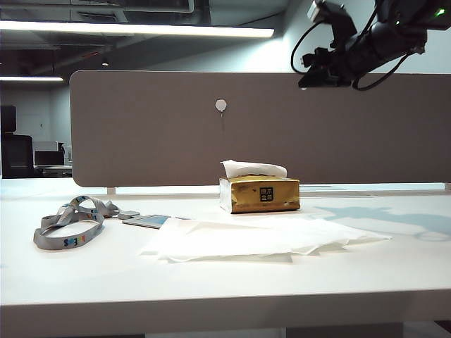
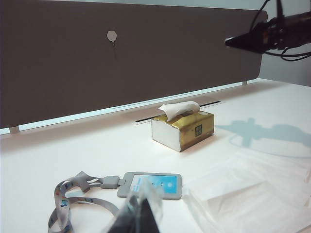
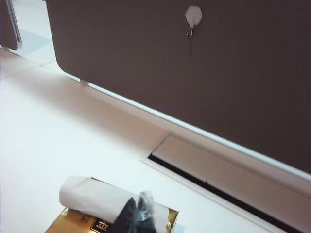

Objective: Pull out a tissue from the tissue box and use it to cover the ID card on the tabletop.

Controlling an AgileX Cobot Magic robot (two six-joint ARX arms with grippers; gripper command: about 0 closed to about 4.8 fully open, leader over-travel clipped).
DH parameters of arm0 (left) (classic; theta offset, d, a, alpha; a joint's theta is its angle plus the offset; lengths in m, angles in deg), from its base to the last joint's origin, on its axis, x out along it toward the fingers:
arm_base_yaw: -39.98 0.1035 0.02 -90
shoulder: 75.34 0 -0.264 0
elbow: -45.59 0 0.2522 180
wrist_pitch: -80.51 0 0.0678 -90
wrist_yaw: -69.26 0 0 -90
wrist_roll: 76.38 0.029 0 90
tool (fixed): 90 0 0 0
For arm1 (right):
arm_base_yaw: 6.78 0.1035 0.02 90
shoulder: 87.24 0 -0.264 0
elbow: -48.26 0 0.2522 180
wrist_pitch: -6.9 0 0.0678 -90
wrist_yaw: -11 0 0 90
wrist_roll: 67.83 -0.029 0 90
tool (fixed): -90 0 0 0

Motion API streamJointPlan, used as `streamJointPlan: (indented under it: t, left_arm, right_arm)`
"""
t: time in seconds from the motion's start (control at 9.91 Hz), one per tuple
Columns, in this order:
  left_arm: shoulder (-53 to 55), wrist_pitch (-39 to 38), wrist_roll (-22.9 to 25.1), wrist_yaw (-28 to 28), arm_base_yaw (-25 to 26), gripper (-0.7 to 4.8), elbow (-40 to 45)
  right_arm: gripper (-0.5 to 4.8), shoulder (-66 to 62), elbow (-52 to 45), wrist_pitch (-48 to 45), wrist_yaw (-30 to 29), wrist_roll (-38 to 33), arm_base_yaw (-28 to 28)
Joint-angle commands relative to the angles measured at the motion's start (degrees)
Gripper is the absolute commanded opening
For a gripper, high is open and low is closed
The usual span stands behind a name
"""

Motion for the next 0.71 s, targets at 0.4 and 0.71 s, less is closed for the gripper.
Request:
streamJointPlan:
  t: [0.4,0.71]
  left_arm:
    - [0.0,0.5,-0.2,-1.4,-0.1,-0.05,-0.2]
    - [0.0,0.5,-0.2,-1.4,-0.1,-0.05,-0.2]
  right_arm:
    - [0.90,-11.2,3.3,1.0,-0.1,-0.2,0.2]
    - [1.79,-13.8,3.3,0.9,-0.1,0.9,0.2]
